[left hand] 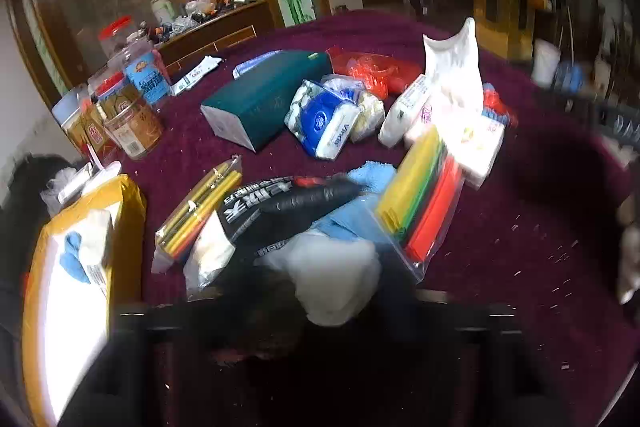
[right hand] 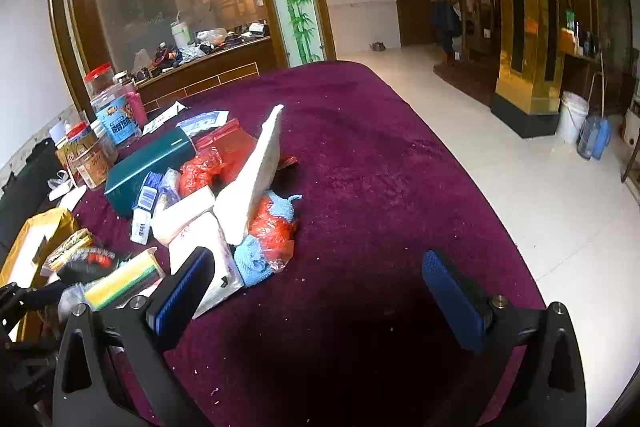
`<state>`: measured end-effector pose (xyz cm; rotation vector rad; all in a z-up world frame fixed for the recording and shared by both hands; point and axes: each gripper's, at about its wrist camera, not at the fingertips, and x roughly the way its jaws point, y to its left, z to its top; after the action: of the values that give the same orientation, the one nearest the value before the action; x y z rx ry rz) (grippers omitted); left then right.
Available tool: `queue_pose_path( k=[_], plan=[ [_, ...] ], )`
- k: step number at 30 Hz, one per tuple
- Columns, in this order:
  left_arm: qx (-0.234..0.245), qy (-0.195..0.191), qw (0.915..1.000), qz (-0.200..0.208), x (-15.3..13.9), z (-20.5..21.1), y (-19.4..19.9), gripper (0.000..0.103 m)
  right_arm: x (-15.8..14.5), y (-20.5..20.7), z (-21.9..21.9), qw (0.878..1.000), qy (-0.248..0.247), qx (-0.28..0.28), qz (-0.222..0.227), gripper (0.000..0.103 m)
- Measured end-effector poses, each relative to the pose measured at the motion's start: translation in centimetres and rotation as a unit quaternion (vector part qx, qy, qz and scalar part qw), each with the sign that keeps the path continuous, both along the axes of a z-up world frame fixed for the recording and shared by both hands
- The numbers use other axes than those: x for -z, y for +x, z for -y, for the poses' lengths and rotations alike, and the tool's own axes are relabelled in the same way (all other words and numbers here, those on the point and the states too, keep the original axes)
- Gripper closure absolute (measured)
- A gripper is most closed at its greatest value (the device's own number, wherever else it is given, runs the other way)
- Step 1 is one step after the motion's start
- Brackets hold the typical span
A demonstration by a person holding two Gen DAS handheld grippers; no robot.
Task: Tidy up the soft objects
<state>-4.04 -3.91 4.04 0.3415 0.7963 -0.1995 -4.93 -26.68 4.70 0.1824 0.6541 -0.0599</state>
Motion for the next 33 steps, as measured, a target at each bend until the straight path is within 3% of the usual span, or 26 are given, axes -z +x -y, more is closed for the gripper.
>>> queue_pose_path(
  k=[1, 3, 9, 19, 23, 27, 31, 33],
  plan=[
    [0.009, -0.014, 0.9998, -0.012, -0.2, -0.3, -0.3, 0.089, 0.0, 0.0, 0.0, 1.0, -0.002, 0.0, 0.0, 0.0],
    [0.018, -0.063, 0.9973, -0.035, -1.1, -1.5, -1.1, 0.09, 0.0, 0.0, -0.1, 1.0, -0.001, -0.001, 0.0, 0.0],
    [0.026, -0.123, 0.9919, -0.013, -4.0, -4.9, -5.9, 0.089, 0.1, -0.2, 0.0, 1.0, 0.005, -0.005, -0.004, 0.0],
    [0.007, -0.194, 0.981, 0.002, -5.2, -8.7, -9.7, 0.089, 0.3, 0.1, 0.2, 1.0, 0.006, -0.006, -0.009, 0.0],
    [-0.007, -0.228, 0.9736, 0.018, -6.8, -11.3, -10.7, 0.089, -0.9, -1.0, -0.6, 1.0, 0.009, -0.023, 0.007, 0.0],
    [-0.029, -0.262, 0.9639, 0.039, -7.9, -14.6, -11.1, 0.089, -2.6, -2.9, -4.3, 0.991, 0.082, -0.106, 0.001, 0.0],
    [-0.058, -0.287, 0.9544, 0.059, -8.4, -17.7, -11.7, 0.089, -2.9, -3.1, -13.5, 0.965, 0.081, -0.247, -0.04, 0.0],
    [-0.067, -0.297, 0.9506, 0.062, -8.3, -18.8, -12.1, 0.089, -2.2, -2.7, -17.6, 0.953, 0.07, -0.289, -0.064, 0.0]
  ],
)
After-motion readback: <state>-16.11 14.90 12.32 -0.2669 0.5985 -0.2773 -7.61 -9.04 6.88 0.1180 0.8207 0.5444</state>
